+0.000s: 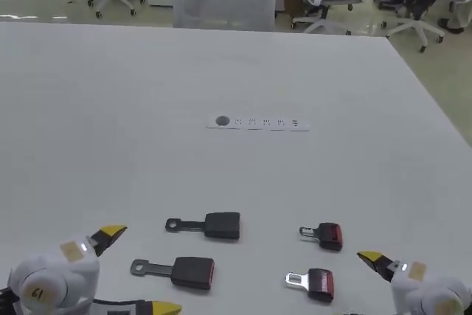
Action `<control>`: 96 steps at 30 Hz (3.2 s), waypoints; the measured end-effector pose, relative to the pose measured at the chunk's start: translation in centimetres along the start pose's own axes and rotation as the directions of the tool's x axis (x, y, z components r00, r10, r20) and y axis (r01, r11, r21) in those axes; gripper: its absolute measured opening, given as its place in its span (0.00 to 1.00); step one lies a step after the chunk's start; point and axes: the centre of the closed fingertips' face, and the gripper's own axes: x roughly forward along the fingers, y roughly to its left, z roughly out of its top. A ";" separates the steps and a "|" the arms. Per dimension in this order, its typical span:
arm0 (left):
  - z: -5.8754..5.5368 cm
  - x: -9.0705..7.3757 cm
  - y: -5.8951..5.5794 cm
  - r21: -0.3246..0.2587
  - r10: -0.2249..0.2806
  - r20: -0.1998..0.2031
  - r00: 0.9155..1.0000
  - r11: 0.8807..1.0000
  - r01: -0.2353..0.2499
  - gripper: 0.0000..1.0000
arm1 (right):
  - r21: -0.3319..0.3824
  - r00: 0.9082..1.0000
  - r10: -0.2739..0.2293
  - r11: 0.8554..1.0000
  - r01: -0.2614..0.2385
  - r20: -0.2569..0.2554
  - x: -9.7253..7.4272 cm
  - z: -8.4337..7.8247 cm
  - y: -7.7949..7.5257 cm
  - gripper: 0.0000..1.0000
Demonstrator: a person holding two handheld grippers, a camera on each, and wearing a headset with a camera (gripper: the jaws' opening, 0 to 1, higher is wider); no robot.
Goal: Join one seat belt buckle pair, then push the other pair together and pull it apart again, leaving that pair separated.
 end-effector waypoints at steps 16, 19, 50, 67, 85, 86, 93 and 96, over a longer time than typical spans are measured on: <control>-1.2 2.5 0.0 0.006 -0.086 -0.059 0.995 0.996 0.086 0.90 | -0.017 0.991 0.094 0.995 -0.096 -0.096 2.7 -1.3 -0.3 0.79; -1.7 3.1 -0.1 0.000 -0.104 -0.082 0.991 0.995 0.104 0.89 | -0.021 0.988 0.108 0.994 -0.111 -0.108 3.1 -1.4 -0.4 0.77; -6.6 9.6 -0.6 0.143 -0.303 -0.267 0.915 0.927 0.348 0.64 | -0.070 0.922 0.276 0.950 -0.305 -0.273 5.6 -4.0 -1.1 0.56; -7.5 10.9 -0.4 0.263 -0.328 -0.308 0.893 0.872 0.412 0.42 | -0.160 0.909 0.298 0.921 -0.354 -0.292 5.8 -4.4 -1.5 0.44; -7.7 10.8 -0.7 0.323 -0.348 -0.370 0.862 0.821 0.470 0.35 | -0.201 0.894 0.346 0.890 -0.408 -0.284 5.7 -4.4 -1.3 0.36; -7.7 10.8 -0.7 0.323 -0.348 -0.372 0.860 0.821 0.471 0.35 | -0.202 0.895 0.346 0.890 -0.408 -0.282 5.7 -4.4 -1.3 0.36; -7.8 10.8 -0.7 0.322 -0.346 -0.379 0.858 0.820 0.473 0.35 | -0.193 0.901 0.344 0.896 -0.399 -0.265 5.7 -4.3 -1.2 0.36; -7.8 10.8 -0.7 0.321 -0.346 -0.381 0.857 0.820 0.473 0.35 | -0.185 0.905 0.343 0.901 -0.392 -0.252 5.9 -4.1 -1.1 0.36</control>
